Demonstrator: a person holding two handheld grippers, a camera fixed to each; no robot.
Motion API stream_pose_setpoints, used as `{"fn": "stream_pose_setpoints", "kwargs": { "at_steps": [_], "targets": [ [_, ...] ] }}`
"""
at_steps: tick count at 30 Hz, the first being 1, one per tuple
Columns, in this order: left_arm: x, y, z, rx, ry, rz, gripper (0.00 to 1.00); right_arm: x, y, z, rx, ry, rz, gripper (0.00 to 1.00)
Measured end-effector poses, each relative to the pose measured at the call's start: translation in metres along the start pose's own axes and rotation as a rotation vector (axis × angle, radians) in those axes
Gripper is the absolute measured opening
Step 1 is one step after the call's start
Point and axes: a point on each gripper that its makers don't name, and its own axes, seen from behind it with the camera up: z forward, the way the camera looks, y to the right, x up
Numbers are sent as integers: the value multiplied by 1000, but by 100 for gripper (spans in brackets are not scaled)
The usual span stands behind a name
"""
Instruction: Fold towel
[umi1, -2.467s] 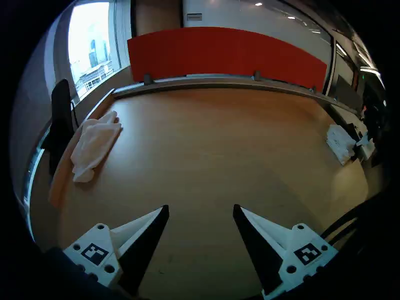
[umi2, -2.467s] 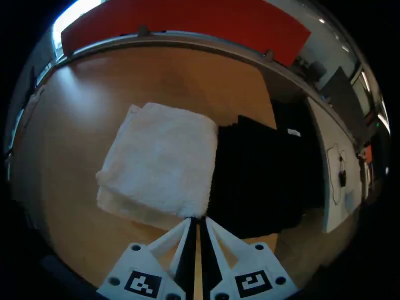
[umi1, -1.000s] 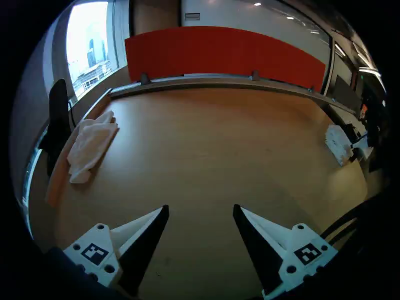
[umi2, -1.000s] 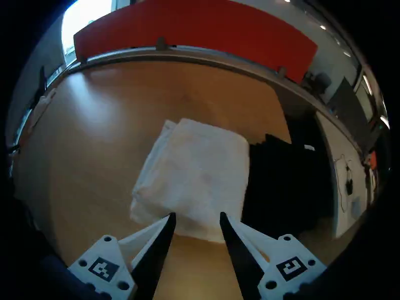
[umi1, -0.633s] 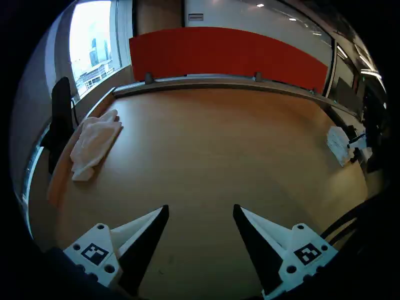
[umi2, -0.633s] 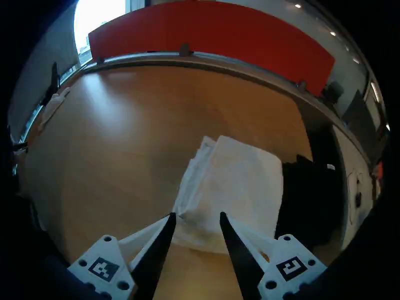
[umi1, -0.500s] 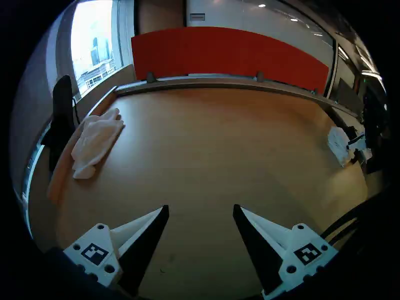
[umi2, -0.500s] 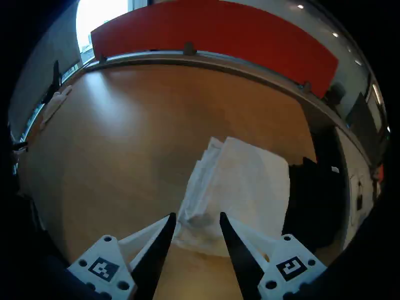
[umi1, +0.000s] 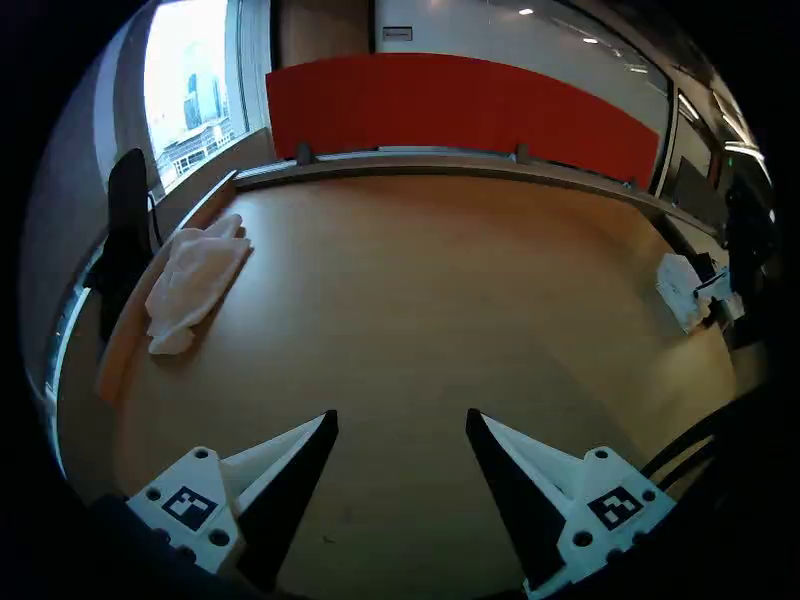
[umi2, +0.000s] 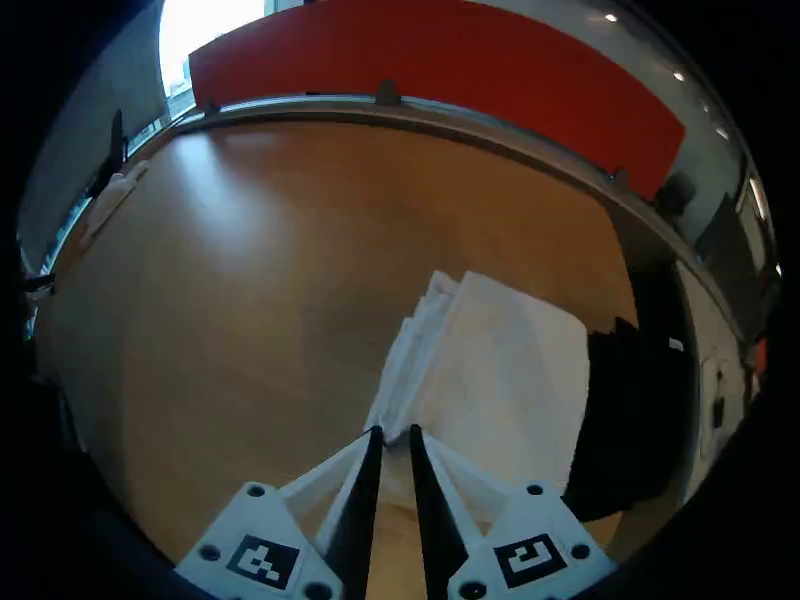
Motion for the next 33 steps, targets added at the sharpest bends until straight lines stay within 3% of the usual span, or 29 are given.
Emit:
{"fn": "stream_pose_setpoints", "kwargs": {
  "at_steps": [7, 29, 33],
  "targets": [
    [1, 1, 1, -1, 0, 3, 95, -3, -3, -2, 19, -2, -4, 10],
    [2, 2, 3, -2, 0, -2, 95, -14, -4, -10, 41, -37, -24, 10],
    [2, 2, 4, -2, -1, -2, 95, -10, -5, -10, 39, -27, -5, 17]
  ]
}}
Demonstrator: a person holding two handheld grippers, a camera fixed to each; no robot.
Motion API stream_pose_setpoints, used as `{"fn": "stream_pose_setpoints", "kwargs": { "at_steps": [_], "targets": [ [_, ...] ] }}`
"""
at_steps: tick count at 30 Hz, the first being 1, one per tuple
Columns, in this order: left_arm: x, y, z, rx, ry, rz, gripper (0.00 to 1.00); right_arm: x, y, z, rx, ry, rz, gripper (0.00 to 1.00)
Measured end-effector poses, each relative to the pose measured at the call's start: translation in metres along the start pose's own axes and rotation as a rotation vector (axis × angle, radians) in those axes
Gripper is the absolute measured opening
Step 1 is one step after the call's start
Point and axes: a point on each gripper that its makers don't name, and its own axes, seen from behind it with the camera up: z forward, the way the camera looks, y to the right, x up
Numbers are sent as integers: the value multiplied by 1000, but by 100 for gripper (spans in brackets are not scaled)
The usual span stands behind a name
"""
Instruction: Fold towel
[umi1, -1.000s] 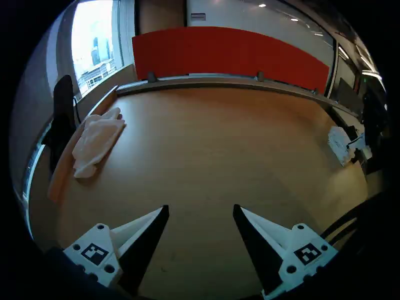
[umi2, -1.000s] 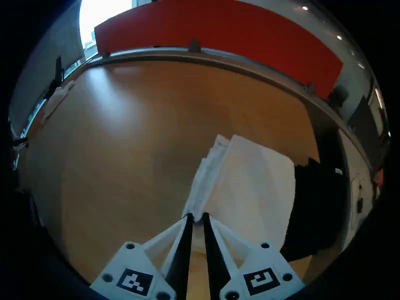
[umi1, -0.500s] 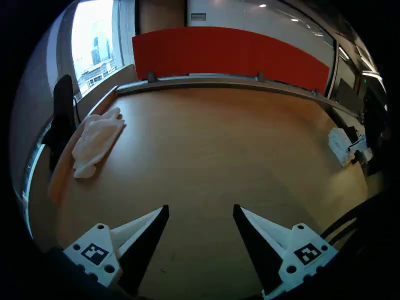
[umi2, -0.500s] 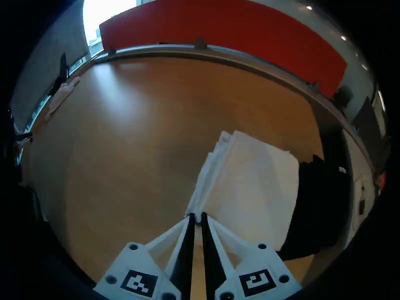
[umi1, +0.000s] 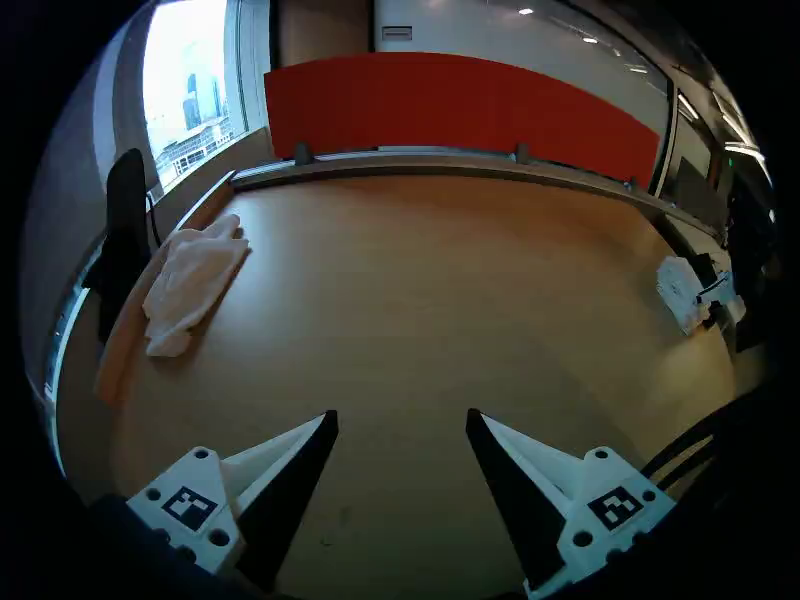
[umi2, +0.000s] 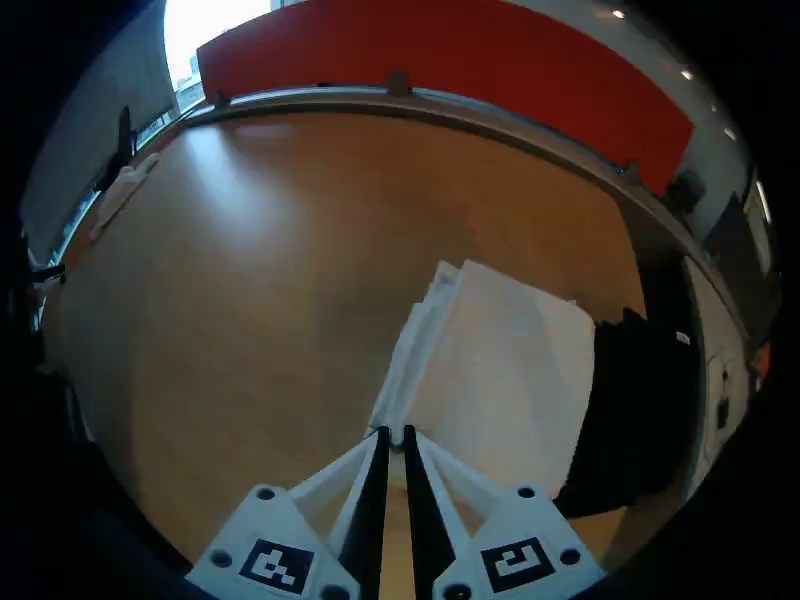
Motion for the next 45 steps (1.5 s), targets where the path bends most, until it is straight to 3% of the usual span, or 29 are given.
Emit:
{"fn": "stream_pose_setpoints", "kwargs": {
  "at_steps": [6, 12, 23, 33, 45],
  "targets": [
    [1, 0, 1, -1, 1, -2, 95, 7, -4, 0, 4, 35, 16, 60],
    [4, -1, 2, -2, 4, -2, 95, 13, -4, 0, -13, 67, 38, 82],
    [13, 1, 6, -7, 17, -8, 95, 24, -2, 2, -45, 114, 73, 87],
    [24, 3, 10, -9, 40, -6, 95, 41, 4, 2, -88, 183, 143, 87],
    [37, 2, 16, -12, 68, -6, 95, 60, 3, -12, -134, 292, 199, 87]
  ]
}}
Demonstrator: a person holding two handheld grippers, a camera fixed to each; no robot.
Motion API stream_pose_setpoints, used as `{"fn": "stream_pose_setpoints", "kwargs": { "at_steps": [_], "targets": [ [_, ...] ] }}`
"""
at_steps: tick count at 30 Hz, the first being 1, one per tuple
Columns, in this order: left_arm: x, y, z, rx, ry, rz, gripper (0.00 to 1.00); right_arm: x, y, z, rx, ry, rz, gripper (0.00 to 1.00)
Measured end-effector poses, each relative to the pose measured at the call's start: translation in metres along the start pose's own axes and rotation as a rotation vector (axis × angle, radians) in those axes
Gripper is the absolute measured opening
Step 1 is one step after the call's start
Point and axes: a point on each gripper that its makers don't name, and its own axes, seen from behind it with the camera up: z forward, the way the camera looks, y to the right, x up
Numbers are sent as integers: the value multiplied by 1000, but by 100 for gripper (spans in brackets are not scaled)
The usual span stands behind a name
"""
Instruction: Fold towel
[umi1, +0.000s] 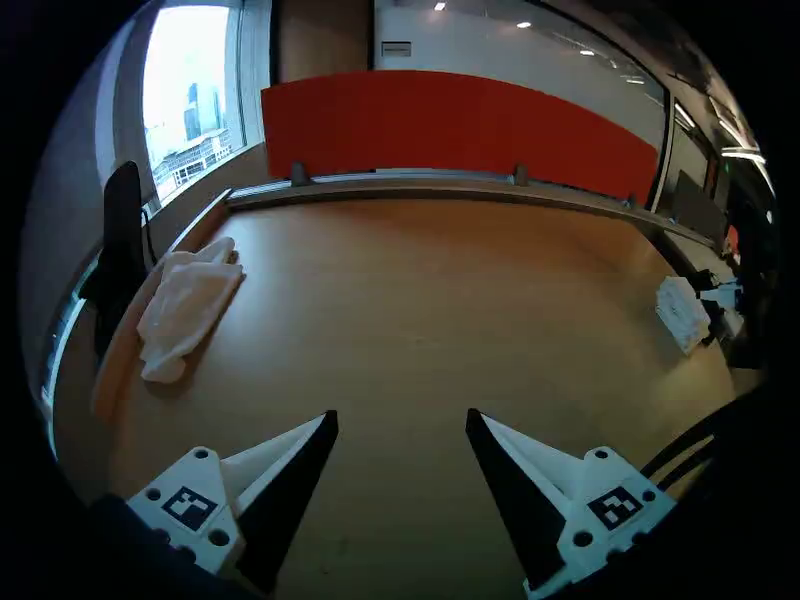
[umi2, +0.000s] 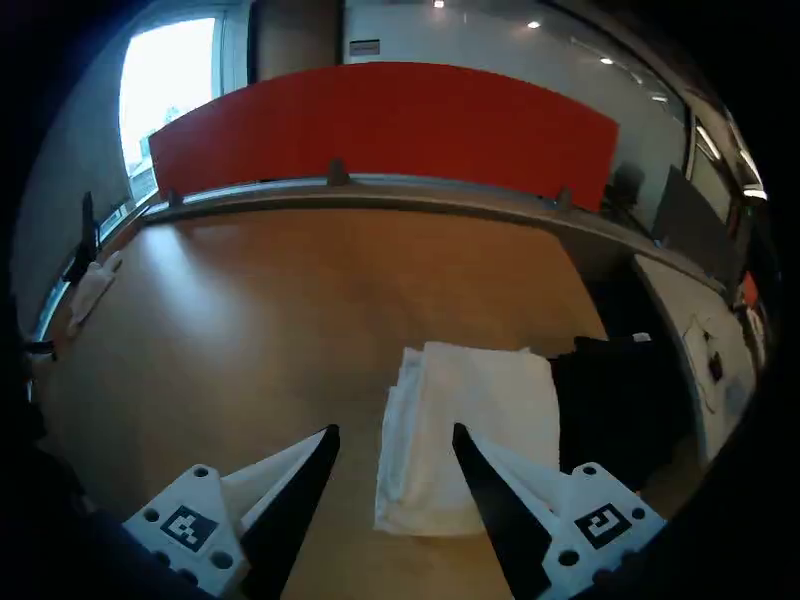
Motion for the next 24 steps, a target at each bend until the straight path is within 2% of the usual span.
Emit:
{"fn": "stream_pose_setpoints", "kwargs": {
  "at_steps": [9, 24],
  "targets": [
    [11, -4, 4, -1, 28, 0, 95, 14, -5, -6, -16, 78, 35, 87],
    [61, -13, 8, 1, 155, -11, 95, 73, -14, -29, -58, 314, 81, 87]
  ]
}}
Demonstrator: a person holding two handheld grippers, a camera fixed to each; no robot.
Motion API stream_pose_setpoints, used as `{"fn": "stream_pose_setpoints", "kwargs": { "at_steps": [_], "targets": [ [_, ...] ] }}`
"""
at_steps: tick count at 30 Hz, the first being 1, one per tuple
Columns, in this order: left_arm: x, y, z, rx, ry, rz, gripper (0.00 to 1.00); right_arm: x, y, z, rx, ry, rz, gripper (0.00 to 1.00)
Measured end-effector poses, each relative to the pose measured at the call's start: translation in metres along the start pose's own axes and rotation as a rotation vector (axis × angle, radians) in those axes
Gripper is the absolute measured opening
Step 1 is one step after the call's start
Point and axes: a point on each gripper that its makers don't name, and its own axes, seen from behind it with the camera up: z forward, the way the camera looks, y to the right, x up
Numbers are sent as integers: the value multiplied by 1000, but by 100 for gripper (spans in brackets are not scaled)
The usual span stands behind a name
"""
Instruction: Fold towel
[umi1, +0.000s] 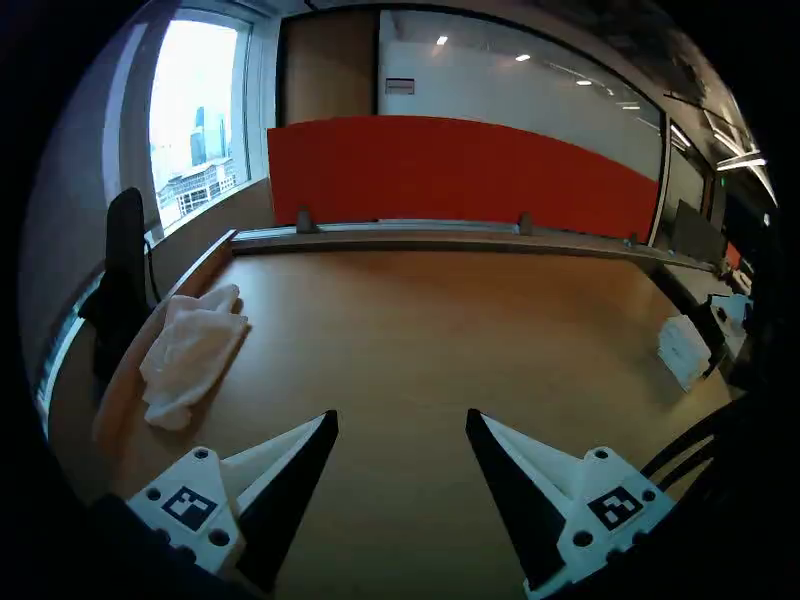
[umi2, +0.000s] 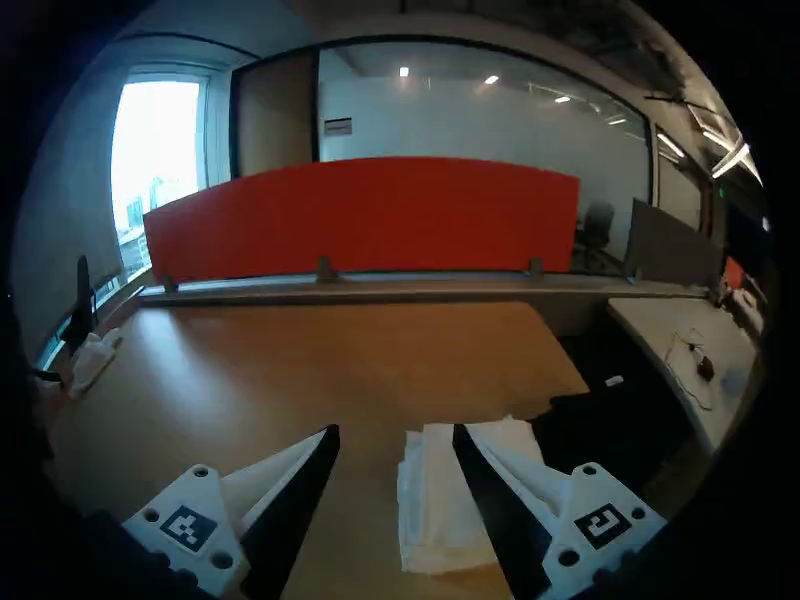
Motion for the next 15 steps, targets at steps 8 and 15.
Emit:
{"fn": "stream_pose_setpoints", "kwargs": {
  "at_steps": [8, 15],
  "targets": [
    [32, -5, 4, 10, 98, 10, 95, 31, -6, -7, -33, 133, -19, 87],
    [49, -7, 6, 15, 160, 21, 95, 48, -11, -12, -51, 204, -31, 87]
  ]
}}
